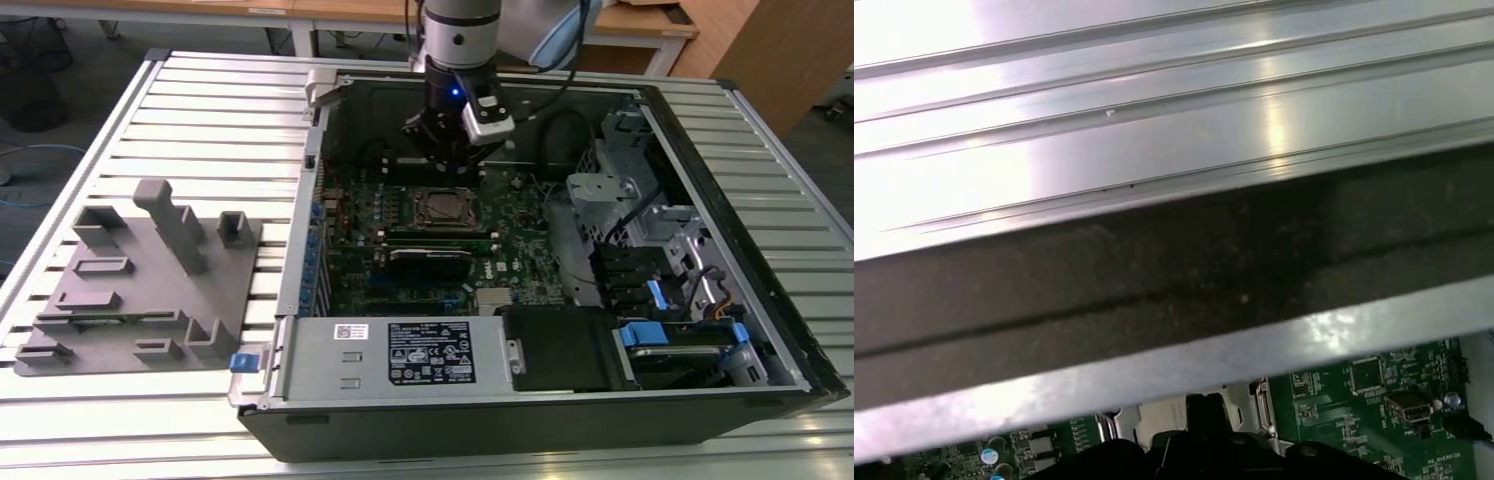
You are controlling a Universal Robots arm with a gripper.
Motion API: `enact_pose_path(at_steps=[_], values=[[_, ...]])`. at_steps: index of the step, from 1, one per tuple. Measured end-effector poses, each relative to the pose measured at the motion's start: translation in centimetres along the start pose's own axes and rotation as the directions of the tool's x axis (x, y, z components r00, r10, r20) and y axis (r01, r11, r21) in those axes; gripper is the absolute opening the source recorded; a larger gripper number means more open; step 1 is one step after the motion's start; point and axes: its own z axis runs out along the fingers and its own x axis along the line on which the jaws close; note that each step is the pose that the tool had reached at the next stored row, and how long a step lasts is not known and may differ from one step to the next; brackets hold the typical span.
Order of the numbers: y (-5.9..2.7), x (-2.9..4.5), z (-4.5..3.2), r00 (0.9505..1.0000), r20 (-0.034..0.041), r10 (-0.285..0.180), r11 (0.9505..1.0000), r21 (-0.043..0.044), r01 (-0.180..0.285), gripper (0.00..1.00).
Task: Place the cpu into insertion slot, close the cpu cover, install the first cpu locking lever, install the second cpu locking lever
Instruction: 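Install the first cpu locking lever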
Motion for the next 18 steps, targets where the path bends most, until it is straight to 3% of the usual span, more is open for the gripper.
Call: enact_pose_path(at_steps=[7,8,11,12,18], values=[[0.01,-0.04,0.04,0.9998,0.0002,-0.022,0.9998,-0.0017,0.022,0.11],[0.01,-0.04,0.04,0.9998,-0.0003,-0.022,0.9997,-0.0043,0.022,0.11],[-0.07,-0.06,0.05,0.9998,-0.0058,-0.021,0.9992,-0.0343,0.02,0.11],[-0.12,-0.07,0.05,0.9998,-0.0067,-0.02,0.999,-0.0395,0.02,0.11],[-0.88,-0.21,0.15,0.9998,-0.0068,-0.02,0.999,-0.0403,0.02,0.11]])
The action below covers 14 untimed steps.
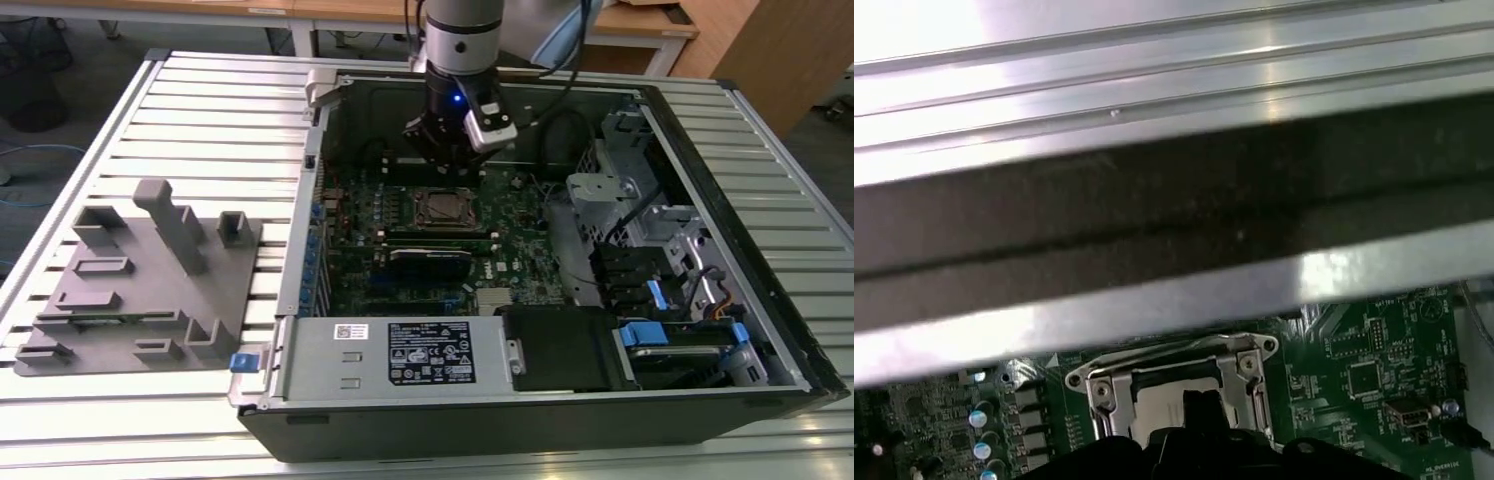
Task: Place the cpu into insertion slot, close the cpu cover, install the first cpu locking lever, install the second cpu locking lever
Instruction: 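Install the first cpu locking lever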
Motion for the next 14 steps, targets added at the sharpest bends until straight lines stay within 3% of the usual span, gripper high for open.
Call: enact_pose_path(at_steps=[9,14], values=[[-1.88,-0.06,0.21,1.0,-0.0002,0.0,1.0,-0.0007,0.0,0.11],[-1.99,-0.06,0.23,1.0,-0.0001,0.0,1.0,-0.0008,0.0,0.11]])
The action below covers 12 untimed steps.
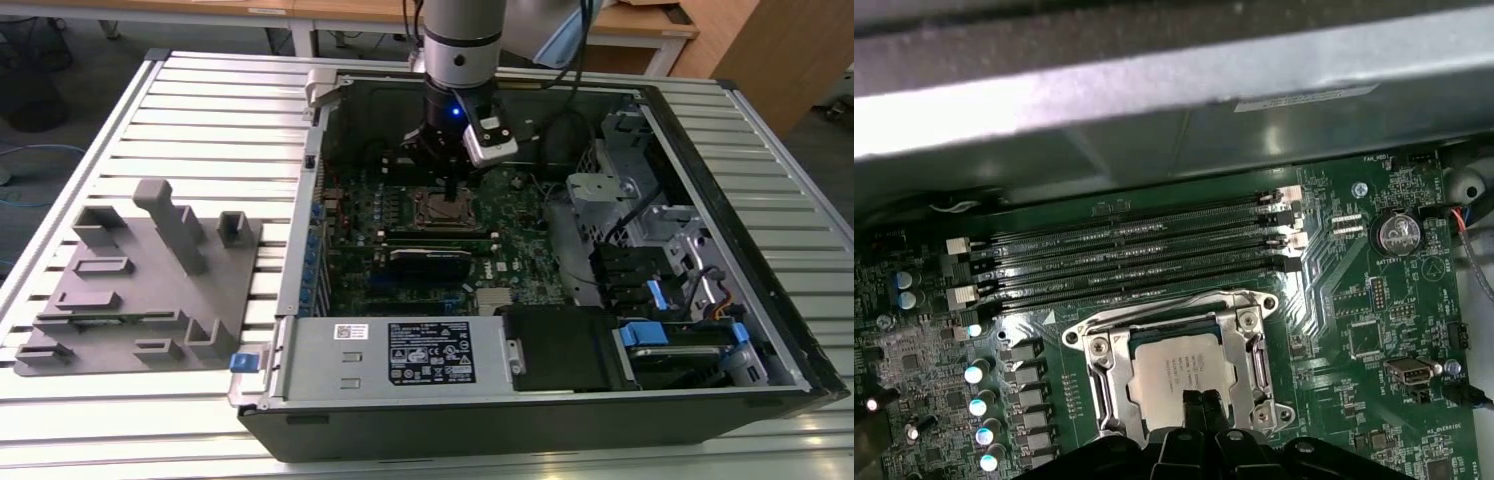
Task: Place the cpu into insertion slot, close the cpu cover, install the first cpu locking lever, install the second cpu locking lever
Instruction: 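Install the first cpu locking lever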
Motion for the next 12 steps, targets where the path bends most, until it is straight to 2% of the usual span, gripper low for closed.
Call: enact_pose_path(at_steps=[2,4,5,12], values=[[-0.01,0.0,0.01,1.0,-0.0007,0.0,1.0,-0.0004,0.0,0.11],[-0.01,0.0,0.05,0.9999,-0.0122,0.0,1.0,-0.0077,0.0,0.11],[-0.01,0.01,0.05,0.9999,-0.0138,0.0,1.0,-0.0078,0.0,0.11],[-0.04,0.01,0.07,0.9999,-0.0138,-0.01,0.9999,-0.0088,0.01,0.11]])
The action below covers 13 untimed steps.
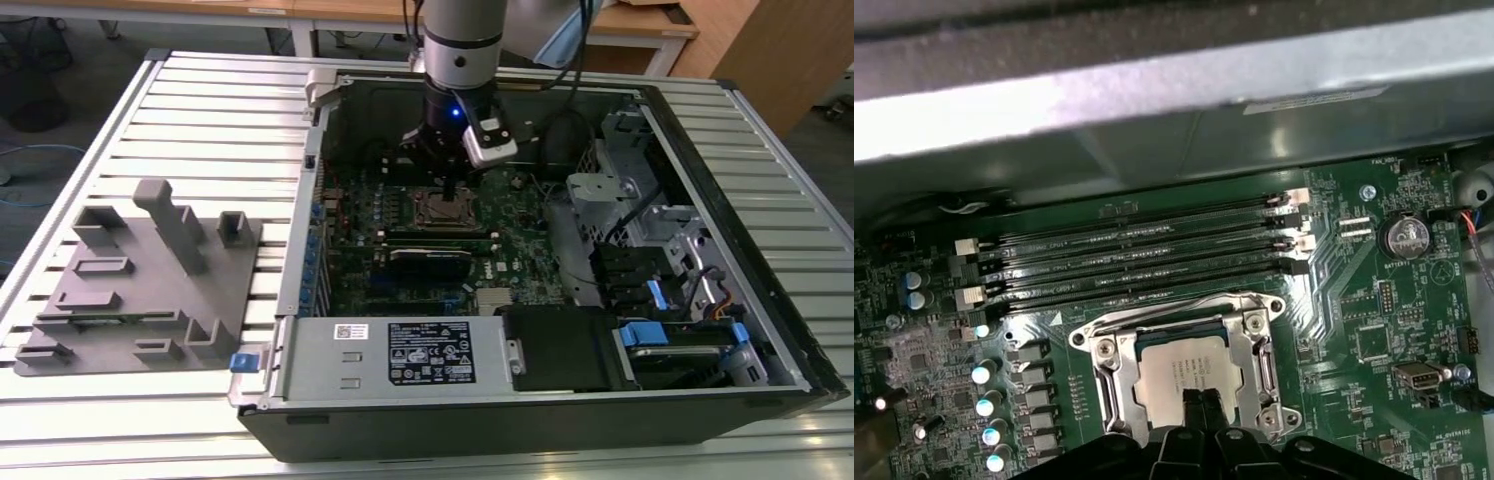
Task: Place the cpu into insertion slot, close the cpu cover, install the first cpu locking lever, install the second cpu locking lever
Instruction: 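Install the first cpu locking lever, then install the second cpu locking lever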
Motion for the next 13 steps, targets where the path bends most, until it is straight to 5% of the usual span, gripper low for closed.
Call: enact_pose_path(at_steps=[6,13], values=[[-0.14,0.01,0.17,0.9985,0.0014,-0.056,0.9984,-0.0036,0.056,0.11],[-0.15,0.01,0.15,0.9978,0.0017,-0.066,0.9978,-0.0042,0.066,0.11]])
